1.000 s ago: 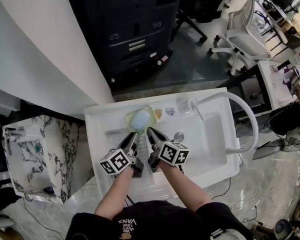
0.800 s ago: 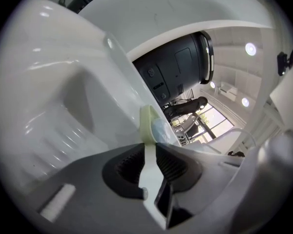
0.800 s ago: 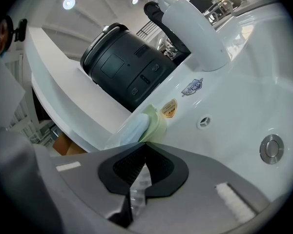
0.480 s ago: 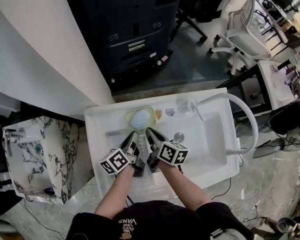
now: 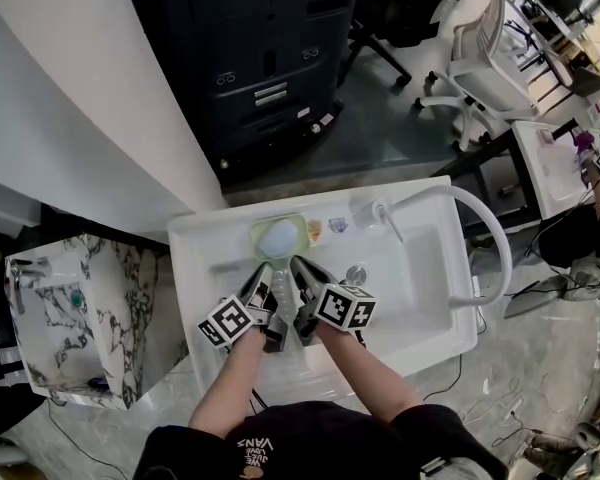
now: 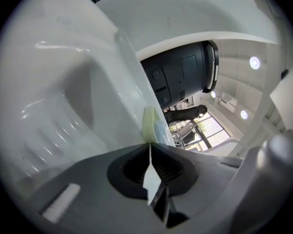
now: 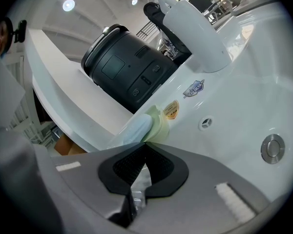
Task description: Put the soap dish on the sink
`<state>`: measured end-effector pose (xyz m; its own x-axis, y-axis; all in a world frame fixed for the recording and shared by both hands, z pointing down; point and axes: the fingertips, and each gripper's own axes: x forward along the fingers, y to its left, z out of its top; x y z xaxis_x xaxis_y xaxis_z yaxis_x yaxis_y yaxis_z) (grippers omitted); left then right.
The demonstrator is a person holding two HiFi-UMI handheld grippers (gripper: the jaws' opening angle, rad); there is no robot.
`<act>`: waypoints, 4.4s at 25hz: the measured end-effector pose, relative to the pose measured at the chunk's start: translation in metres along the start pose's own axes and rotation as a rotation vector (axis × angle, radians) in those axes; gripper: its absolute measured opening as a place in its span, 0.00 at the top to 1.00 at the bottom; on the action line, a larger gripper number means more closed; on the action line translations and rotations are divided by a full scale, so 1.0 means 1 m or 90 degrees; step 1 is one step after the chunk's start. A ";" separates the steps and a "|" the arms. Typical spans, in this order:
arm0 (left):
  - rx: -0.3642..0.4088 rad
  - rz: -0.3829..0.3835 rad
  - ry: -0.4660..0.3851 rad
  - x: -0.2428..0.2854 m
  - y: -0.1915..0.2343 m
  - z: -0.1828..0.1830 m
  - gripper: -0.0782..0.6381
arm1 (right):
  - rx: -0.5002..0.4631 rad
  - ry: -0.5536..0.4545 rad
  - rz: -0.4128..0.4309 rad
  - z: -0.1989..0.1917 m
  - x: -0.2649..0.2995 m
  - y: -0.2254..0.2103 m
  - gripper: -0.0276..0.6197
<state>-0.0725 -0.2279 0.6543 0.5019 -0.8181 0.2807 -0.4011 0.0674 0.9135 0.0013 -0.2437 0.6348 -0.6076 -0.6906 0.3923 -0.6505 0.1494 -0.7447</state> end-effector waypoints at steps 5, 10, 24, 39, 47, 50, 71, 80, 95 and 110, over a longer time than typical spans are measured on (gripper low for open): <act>-0.011 -0.021 -0.002 -0.002 -0.005 0.001 0.80 | -0.002 -0.008 0.001 0.004 -0.005 0.000 0.95; -0.012 -0.039 -0.003 -0.004 -0.013 0.002 0.80 | -0.013 -0.005 0.007 0.003 -0.011 0.004 0.95; 0.029 -0.052 -0.023 -0.032 -0.035 0.002 0.81 | -0.029 -0.027 0.020 0.008 -0.045 0.017 0.95; 0.145 -0.080 -0.009 -0.081 -0.073 -0.027 0.82 | -0.057 -0.053 0.031 -0.007 -0.106 0.031 0.95; 0.200 -0.085 -0.014 -0.112 -0.086 -0.050 0.82 | -0.067 -0.063 0.039 -0.018 -0.146 0.034 0.95; 0.219 -0.091 -0.014 -0.122 -0.093 -0.059 0.82 | -0.069 -0.065 0.044 -0.022 -0.161 0.034 0.95; 0.352 -0.090 -0.006 -0.185 -0.120 -0.110 0.82 | -0.225 -0.055 0.039 -0.055 -0.243 0.046 0.95; 0.415 -0.059 0.007 -0.212 -0.117 -0.133 0.82 | -0.256 -0.034 0.026 -0.075 -0.276 0.036 0.95; 0.443 -0.055 0.012 -0.254 -0.124 -0.156 0.82 | -0.250 -0.053 0.036 -0.088 -0.324 0.048 0.95; 0.448 -0.063 -0.001 -0.267 -0.137 -0.168 0.82 | -0.255 -0.077 0.017 -0.087 -0.350 0.049 0.95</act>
<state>-0.0228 0.0769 0.5033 0.5607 -0.8022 0.2051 -0.7539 -0.3922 0.5271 0.1423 0.0672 0.5076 -0.5846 -0.7571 0.2917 -0.7755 0.4158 -0.4751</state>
